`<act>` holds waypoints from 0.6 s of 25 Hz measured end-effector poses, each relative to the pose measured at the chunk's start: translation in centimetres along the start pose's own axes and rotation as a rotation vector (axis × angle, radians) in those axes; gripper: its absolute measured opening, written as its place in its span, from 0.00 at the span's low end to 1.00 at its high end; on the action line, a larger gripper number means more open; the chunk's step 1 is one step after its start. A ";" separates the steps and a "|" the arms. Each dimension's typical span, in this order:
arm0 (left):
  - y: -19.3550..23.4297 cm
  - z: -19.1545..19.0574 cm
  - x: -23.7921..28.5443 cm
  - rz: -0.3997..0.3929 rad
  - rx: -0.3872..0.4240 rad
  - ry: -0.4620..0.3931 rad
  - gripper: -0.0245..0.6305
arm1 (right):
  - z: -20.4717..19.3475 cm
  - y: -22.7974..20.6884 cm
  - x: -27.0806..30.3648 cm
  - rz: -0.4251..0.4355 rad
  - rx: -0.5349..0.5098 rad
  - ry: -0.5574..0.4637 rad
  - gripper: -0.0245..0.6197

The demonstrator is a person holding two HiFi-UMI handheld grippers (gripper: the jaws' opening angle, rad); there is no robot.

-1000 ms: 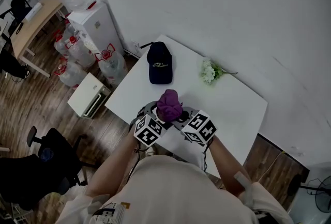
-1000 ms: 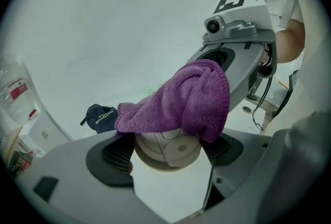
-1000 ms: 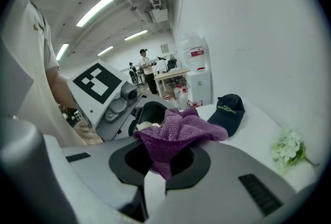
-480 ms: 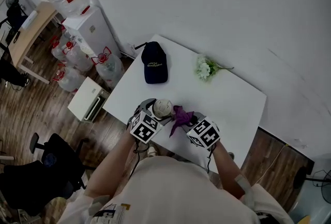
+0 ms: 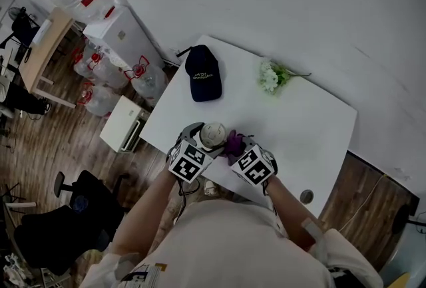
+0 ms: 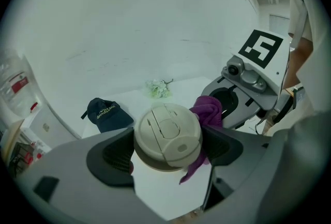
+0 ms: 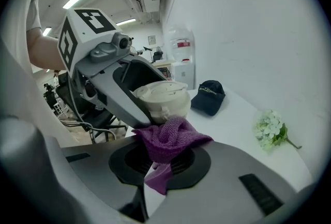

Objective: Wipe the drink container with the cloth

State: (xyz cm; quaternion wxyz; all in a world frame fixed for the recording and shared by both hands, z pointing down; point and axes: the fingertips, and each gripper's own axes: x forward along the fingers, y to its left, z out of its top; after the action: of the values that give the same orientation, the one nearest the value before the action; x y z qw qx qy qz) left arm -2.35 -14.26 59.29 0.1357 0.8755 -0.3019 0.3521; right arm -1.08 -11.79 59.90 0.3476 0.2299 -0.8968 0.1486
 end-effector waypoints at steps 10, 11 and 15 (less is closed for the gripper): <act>0.2 0.0 0.0 0.011 -0.011 0.030 0.67 | -4.1 -4.2 5.1 -0.049 0.146 0.030 0.14; 0.2 0.2 -0.1 0.010 -0.007 0.030 0.67 | -4.5 -4.4 5.5 -0.052 0.168 0.035 0.14; 0.3 -0.2 0.0 0.013 -0.016 0.050 0.67 | -5.4 -4.0 6.5 -0.041 0.204 0.043 0.14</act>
State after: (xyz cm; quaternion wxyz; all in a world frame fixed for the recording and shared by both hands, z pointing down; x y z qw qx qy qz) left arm -2.66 -14.40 59.39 0.1480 0.8633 -0.3067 0.3725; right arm -0.24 -14.93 68.66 0.3445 0.2792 -0.8645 0.2366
